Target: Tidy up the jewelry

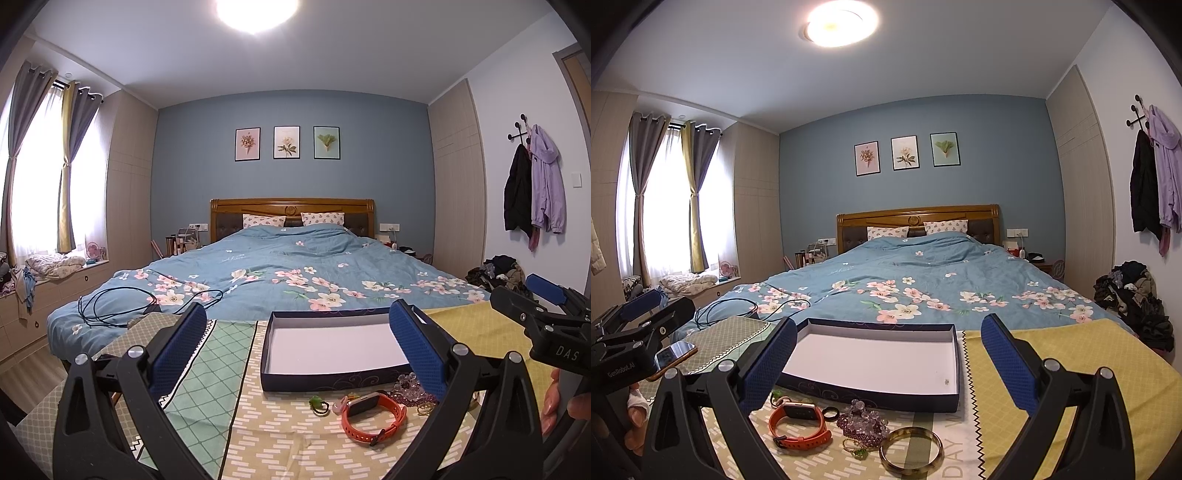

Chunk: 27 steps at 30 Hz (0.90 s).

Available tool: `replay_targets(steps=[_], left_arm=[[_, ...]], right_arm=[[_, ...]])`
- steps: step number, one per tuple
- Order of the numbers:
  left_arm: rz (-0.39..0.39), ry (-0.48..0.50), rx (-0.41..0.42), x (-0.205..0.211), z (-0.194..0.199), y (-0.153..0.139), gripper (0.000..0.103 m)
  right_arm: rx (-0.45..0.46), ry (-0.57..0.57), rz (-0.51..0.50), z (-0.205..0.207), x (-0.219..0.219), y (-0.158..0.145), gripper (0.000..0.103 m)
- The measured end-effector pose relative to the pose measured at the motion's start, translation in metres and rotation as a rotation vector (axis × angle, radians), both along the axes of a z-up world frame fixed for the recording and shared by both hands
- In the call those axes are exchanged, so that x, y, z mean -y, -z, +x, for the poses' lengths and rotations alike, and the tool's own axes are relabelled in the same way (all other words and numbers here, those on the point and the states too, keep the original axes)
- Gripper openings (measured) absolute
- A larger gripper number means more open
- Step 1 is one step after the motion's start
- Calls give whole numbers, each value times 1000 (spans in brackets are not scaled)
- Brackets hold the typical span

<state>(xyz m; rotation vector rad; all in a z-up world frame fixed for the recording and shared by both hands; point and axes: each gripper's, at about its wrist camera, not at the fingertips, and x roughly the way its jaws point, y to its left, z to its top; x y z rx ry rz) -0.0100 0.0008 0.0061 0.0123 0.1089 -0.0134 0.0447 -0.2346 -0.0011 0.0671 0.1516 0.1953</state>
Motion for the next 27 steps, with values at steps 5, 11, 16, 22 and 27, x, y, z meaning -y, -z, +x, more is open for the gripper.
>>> replay_targets(steps=[5, 11, 16, 22, 27], left_arm=[[1, 2, -4, 1, 0, 1, 97], [-1, 5, -11, 0, 1, 2, 97], [3, 10, -33, 1, 6, 4, 97], [13, 37, -89, 2, 16, 8, 97], [23, 107, -254, 1, 44, 23, 97]], right_arm=[[0, 1, -1, 0, 0, 0, 96], [-1, 1, 1, -1, 2, 0, 96], [-8, -1, 0, 1, 4, 1, 96], [-48, -9, -18, 6, 9, 4, 96], [-199, -21, -58, 24, 21, 15, 96]])
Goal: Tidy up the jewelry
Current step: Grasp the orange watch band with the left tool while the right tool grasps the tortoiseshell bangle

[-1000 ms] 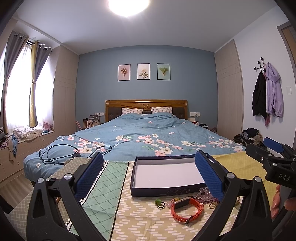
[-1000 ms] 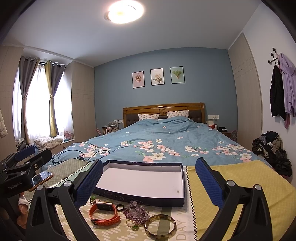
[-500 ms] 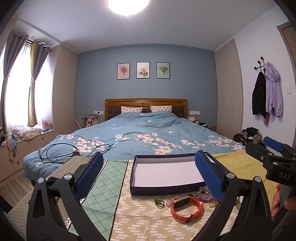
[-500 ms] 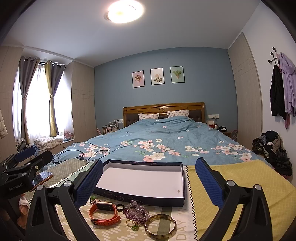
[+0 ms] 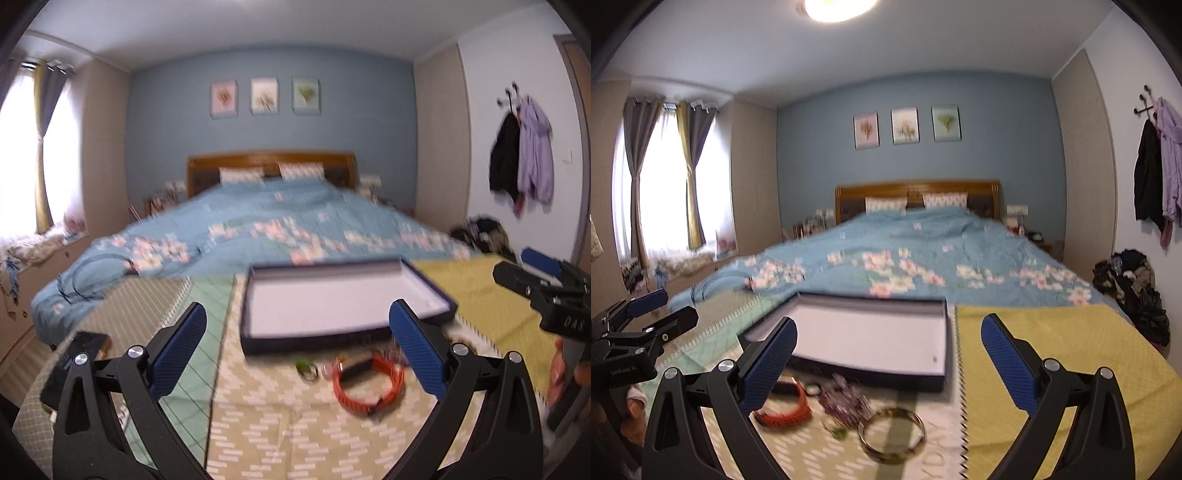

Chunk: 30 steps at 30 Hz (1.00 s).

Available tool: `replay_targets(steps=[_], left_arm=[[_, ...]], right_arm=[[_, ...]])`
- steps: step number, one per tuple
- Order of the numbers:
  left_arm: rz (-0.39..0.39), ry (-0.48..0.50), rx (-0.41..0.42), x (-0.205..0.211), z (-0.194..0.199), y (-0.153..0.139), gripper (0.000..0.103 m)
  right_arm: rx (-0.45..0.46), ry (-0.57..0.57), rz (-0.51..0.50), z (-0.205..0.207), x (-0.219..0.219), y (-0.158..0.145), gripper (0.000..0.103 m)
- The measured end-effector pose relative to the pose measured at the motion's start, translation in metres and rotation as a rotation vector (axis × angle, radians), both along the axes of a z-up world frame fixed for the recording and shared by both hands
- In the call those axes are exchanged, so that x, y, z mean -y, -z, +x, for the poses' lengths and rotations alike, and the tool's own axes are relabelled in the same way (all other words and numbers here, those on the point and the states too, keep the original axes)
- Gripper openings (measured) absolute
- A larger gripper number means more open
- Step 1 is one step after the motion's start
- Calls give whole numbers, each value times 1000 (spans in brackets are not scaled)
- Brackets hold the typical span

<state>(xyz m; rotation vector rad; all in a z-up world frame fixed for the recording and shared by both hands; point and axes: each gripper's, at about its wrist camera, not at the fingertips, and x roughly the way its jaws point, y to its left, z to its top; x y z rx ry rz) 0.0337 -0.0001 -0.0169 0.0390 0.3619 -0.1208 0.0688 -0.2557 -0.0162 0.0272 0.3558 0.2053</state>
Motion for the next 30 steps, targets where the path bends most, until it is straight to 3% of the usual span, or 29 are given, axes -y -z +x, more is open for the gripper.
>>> replay_targets(steps=[5, 7, 10, 12, 13, 15, 23, 30], left_arm=[[33, 63, -184, 8, 30, 23, 97], [31, 97, -248, 11, 41, 33, 97], [46, 134, -305, 19, 52, 49, 89], [55, 158, -349, 25, 57, 60, 76], [52, 166, -371, 26, 61, 65, 74], [36, 182, -411, 27, 69, 74, 63], [-41, 219, -523, 26, 88, 92, 38], [-46, 239, -536, 28, 88, 85, 21]], right_arm=[[-232, -72, -6, 26, 9, 25, 91], [-299, -80, -3, 33, 11, 35, 81], [-392, -89, -1, 43, 13, 49, 68], [-422, -92, -5, 48, 13, 55, 58], [-435, -100, -6, 50, 13, 57, 54], [-459, -103, -14, 56, 14, 58, 51], [-538, -155, -51, 70, 10, 68, 36], [-555, -157, -93, 73, 7, 74, 8]])
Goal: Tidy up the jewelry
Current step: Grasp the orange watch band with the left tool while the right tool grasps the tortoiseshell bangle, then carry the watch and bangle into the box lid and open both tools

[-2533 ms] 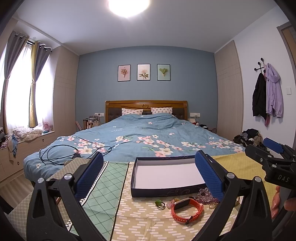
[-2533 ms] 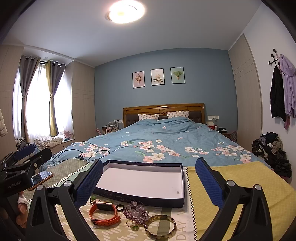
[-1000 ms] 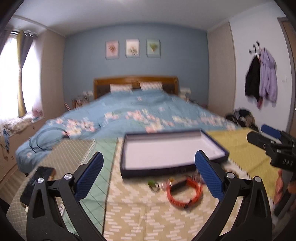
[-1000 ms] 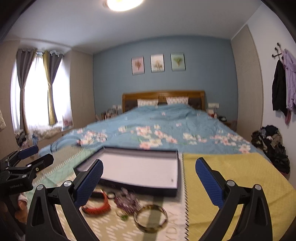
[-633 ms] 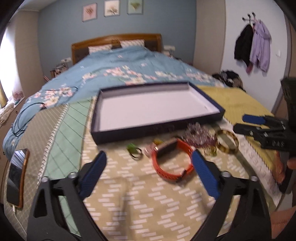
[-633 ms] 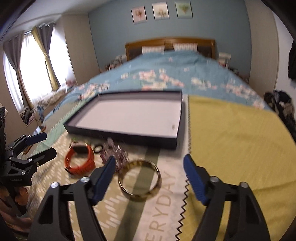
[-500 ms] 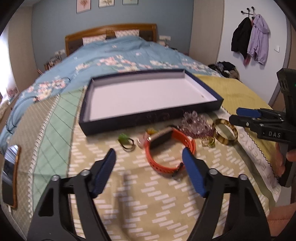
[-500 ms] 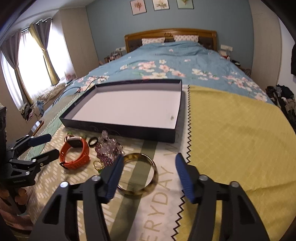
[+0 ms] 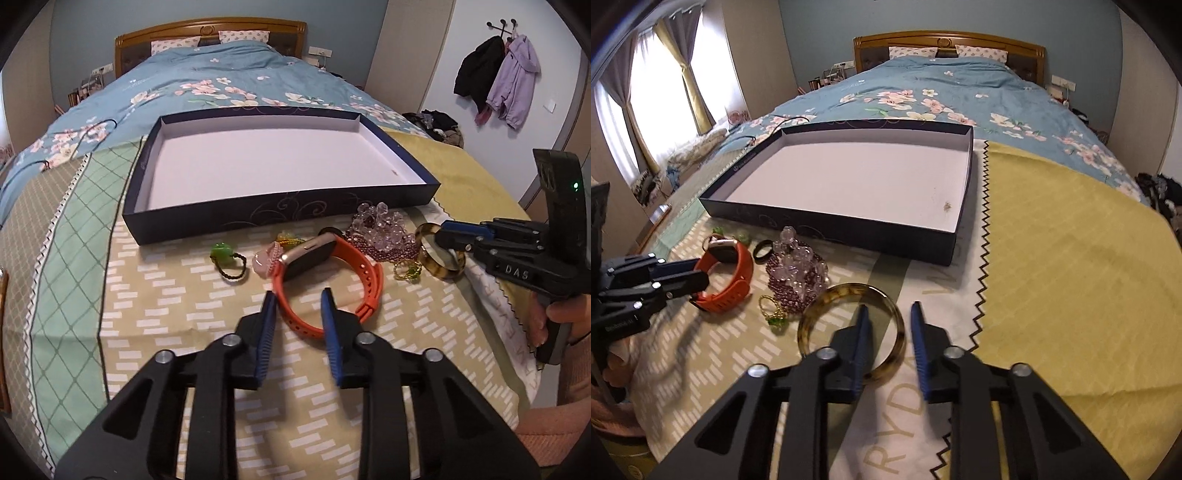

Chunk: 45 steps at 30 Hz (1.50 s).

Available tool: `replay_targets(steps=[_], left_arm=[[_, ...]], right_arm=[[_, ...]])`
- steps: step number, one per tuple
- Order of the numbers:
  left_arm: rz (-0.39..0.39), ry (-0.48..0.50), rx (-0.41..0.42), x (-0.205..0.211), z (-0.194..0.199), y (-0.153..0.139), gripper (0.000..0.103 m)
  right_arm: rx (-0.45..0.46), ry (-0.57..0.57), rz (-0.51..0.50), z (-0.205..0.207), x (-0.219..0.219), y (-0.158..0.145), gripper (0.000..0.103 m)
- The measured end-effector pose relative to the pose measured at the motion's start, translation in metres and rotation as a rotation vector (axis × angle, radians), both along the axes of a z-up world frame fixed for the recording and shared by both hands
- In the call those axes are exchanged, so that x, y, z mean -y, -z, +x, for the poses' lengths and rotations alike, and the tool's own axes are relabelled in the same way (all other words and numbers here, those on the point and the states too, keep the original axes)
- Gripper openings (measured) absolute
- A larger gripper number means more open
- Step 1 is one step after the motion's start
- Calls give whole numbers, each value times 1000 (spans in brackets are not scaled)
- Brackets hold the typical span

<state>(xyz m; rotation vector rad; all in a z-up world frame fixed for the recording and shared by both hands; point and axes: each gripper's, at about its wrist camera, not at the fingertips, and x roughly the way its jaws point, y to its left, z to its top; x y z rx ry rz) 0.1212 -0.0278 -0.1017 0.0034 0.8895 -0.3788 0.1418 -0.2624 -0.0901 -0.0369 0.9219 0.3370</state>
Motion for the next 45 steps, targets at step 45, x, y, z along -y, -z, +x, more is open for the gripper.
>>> replay_targets(steps=[45], left_arm=[[-171, -139, 123, -32, 136, -97, 6]], right_arm=[[97, 16, 135, 147, -25, -51, 6]])
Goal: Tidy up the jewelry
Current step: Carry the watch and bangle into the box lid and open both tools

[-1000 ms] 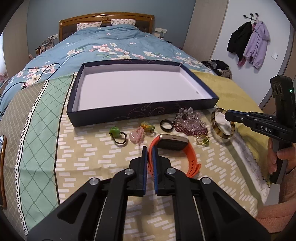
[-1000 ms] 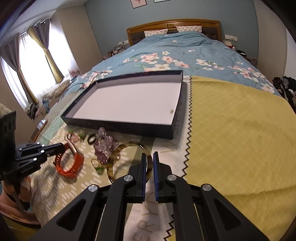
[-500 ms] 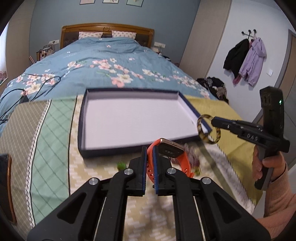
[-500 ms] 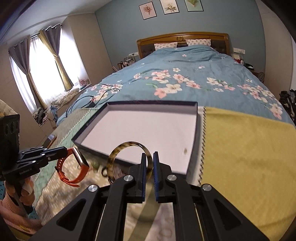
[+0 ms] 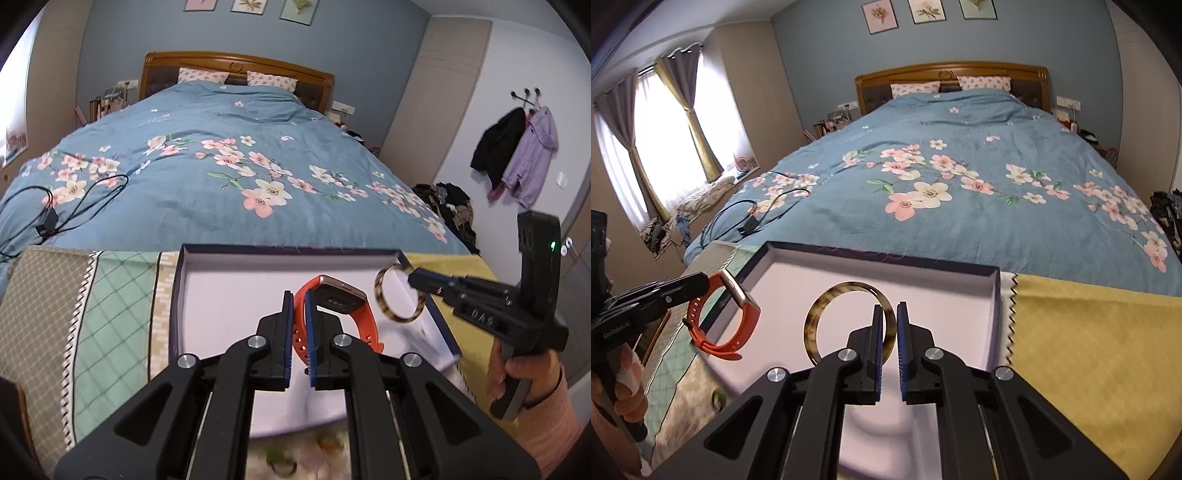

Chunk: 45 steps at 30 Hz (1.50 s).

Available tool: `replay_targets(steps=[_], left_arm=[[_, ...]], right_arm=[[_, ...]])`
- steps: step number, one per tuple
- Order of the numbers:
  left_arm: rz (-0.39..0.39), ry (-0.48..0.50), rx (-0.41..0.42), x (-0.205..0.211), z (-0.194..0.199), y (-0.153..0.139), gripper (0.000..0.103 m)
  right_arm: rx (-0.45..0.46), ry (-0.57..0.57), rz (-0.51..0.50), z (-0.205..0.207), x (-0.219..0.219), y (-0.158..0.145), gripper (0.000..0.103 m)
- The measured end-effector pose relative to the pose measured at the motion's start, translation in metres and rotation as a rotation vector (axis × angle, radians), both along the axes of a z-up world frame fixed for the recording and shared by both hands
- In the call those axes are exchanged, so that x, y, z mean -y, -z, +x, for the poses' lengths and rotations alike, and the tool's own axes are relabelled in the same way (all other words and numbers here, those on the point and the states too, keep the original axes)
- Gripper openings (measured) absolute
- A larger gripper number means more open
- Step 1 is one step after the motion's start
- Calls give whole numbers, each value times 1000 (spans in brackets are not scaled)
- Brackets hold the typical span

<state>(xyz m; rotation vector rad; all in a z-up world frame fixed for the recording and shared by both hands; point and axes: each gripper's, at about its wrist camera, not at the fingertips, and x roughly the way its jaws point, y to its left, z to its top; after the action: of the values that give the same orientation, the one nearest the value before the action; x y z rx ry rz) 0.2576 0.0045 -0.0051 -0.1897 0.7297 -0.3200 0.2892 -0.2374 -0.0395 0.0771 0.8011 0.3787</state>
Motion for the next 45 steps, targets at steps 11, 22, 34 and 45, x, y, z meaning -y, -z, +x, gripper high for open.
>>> replay_targets(steps=[11, 22, 34, 45], left_arm=[[-7, -76, -94, 2, 71, 42, 6], [29, -80, -169, 2, 105, 67, 3], [284, 31, -229, 28, 109, 92, 23], [113, -157, -330, 14, 131, 94, 7]], right_arm=[[-90, 15, -80, 50, -23, 26, 6], [-132, 21, -108, 64, -28, 33, 6], [-156, 32, -85, 68, -24, 35, 8], [-134, 12, -8, 42, -17, 30, 23]])
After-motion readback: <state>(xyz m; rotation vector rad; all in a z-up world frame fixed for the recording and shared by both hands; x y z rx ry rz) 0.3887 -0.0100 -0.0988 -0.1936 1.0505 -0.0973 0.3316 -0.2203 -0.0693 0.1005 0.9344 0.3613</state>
